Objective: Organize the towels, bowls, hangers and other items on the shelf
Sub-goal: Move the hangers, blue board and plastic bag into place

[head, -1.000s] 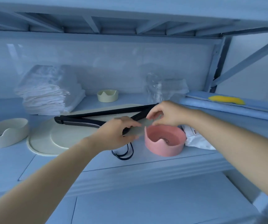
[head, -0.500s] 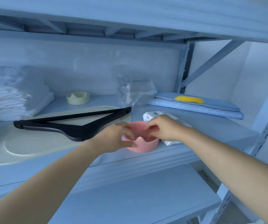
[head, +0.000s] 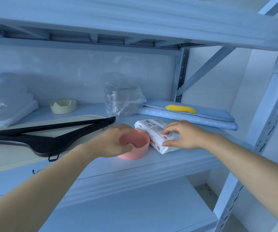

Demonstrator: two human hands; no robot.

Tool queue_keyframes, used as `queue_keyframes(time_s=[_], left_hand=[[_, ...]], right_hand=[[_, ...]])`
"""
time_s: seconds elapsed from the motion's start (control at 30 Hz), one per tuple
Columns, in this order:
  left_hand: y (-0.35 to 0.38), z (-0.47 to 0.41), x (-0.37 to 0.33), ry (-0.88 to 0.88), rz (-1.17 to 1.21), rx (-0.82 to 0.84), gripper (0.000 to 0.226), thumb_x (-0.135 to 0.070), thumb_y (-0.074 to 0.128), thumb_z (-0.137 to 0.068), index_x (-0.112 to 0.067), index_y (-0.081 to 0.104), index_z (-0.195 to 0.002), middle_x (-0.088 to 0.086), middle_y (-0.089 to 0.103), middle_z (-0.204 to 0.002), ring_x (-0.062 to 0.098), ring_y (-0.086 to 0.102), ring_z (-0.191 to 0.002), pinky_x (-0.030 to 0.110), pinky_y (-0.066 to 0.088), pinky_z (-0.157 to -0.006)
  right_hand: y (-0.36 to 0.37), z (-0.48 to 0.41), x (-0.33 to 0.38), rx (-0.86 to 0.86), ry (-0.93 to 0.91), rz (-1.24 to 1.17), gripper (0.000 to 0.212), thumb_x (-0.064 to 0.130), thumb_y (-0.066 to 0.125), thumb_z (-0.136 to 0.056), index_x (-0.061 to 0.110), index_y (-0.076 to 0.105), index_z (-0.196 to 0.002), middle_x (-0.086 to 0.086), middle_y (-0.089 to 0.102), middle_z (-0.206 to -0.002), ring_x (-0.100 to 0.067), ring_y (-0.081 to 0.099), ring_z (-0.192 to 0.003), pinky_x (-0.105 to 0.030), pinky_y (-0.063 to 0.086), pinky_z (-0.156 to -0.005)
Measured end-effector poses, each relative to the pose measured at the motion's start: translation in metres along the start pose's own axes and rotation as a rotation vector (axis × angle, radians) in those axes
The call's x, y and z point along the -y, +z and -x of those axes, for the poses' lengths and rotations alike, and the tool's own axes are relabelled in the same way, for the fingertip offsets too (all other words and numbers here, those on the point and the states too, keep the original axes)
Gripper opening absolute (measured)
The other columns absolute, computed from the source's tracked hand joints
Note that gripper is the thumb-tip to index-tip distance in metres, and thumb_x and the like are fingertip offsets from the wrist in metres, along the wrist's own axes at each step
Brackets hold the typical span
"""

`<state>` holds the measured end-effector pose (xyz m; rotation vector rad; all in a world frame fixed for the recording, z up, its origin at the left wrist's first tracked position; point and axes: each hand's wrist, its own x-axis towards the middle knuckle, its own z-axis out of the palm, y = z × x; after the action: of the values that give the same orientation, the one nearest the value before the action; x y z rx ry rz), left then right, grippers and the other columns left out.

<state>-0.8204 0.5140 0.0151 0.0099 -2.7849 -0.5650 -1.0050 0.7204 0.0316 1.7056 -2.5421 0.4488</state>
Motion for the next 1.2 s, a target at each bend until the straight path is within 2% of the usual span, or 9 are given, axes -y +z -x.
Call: queue_keyframes(time_s=[0.13,0.37,0.53,0.63,0.73,0.9,1.0,1.07,1.2], left_hand=[[0.018,-0.032,-0.024,-0.031,-0.022,-0.042,0.043,-0.045,0.065,-0.079,-0.038,0.054,-0.120,-0.012,0.050,-0.132,0.007,0.044,-0.123,0.030,0.033,-0.106],[0.053,-0.068,-0.046,0.071,-0.277,0.035,0.077,-0.050,0.071,-0.070,-0.035,0.039,-0.138,-0.015,0.048,-0.134,0.005,0.042,-0.123,0.019,0.034,-0.098],[0.061,-0.082,-0.054,0.033,-0.478,0.053,0.081,-0.040,0.069,-0.069,-0.035,0.030,-0.140,-0.008,0.049,-0.128,0.015,0.048,-0.118,0.033,0.046,-0.092],[0.064,-0.088,-0.058,0.066,-0.501,-0.013,0.073,-0.031,0.064,-0.072,-0.035,0.034,-0.138,-0.007,0.053,-0.125,0.017,0.053,-0.113,0.029,0.046,-0.083],[0.061,-0.091,-0.061,0.103,-0.404,-0.091,0.070,-0.032,0.064,-0.066,-0.040,0.041,-0.132,-0.013,0.059,-0.113,0.013,0.055,-0.100,0.023,0.039,-0.069],[0.041,-0.099,-0.072,0.062,-0.048,-0.301,0.040,-0.036,0.062,-0.064,-0.033,0.060,-0.104,-0.013,0.056,-0.067,0.007,0.050,-0.064,0.028,0.046,-0.061],[0.026,-0.112,-0.080,-0.067,0.233,-0.359,0.027,-0.039,0.059,-0.063,-0.026,0.062,-0.086,-0.009,0.067,-0.075,0.006,0.063,-0.070,0.026,0.053,-0.068],[0.019,-0.121,-0.081,-0.134,0.356,-0.378,0.025,-0.039,0.057,-0.063,-0.031,0.064,-0.086,-0.015,0.070,-0.082,0.001,0.066,-0.078,0.023,0.053,-0.071],[0.016,-0.138,-0.072,-0.274,0.555,-0.399,0.034,-0.036,0.057,-0.067,-0.016,0.066,-0.093,0.005,0.072,-0.091,0.025,0.068,-0.088,0.043,0.056,-0.081]], right_hand=[[0.001,0.011,-0.021,-0.011,-0.037,-0.012,0.062,0.054,0.076,-0.065,0.030,0.060,-0.120,0.015,0.055,-0.126,-0.001,0.048,-0.117,-0.015,0.033,-0.099],[0.024,0.010,-0.050,-0.052,-0.032,-0.143,0.082,0.032,0.086,-0.059,0.028,0.049,-0.132,0.009,0.040,-0.137,-0.003,0.038,-0.126,-0.019,0.028,-0.108],[0.036,0.006,-0.059,-0.217,-0.073,-0.185,0.068,0.013,0.080,-0.059,0.019,0.059,-0.123,0.002,0.052,-0.129,-0.010,0.052,-0.117,-0.018,0.036,-0.101],[0.030,0.007,-0.061,-0.286,-0.082,-0.191,0.056,0.011,0.078,-0.058,0.017,0.066,-0.113,0.003,0.061,-0.117,-0.009,0.057,-0.106,-0.014,0.040,-0.092],[0.011,0.011,-0.062,-0.323,-0.075,-0.217,0.048,0.010,0.075,-0.058,0.020,0.070,-0.105,0.010,0.067,-0.107,-0.001,0.059,-0.098,-0.005,0.040,-0.082],[-0.036,0.010,-0.064,-0.441,0.030,-0.395,0.044,0.014,0.075,-0.064,0.032,0.068,-0.103,0.019,0.066,-0.098,0.005,0.061,-0.081,-0.012,0.049,-0.071],[-0.055,0.002,-0.065,-0.575,0.054,-0.491,0.040,0.017,0.079,-0.070,0.037,0.065,-0.102,0.012,0.065,-0.091,0.001,0.063,-0.067,-0.008,0.048,-0.062],[-0.060,-0.004,-0.065,-0.618,0.018,-0.581,0.039,0.013,0.076,-0.075,0.033,0.064,-0.106,0.006,0.067,-0.099,0.001,0.065,-0.077,-0.013,0.053,-0.067],[-0.050,-0.016,-0.067,-0.554,-0.034,-0.541,0.039,0.010,0.073,-0.078,0.028,0.062,-0.112,0.003,0.055,-0.126,-0.016,0.063,-0.096,-0.027,0.056,-0.078]])
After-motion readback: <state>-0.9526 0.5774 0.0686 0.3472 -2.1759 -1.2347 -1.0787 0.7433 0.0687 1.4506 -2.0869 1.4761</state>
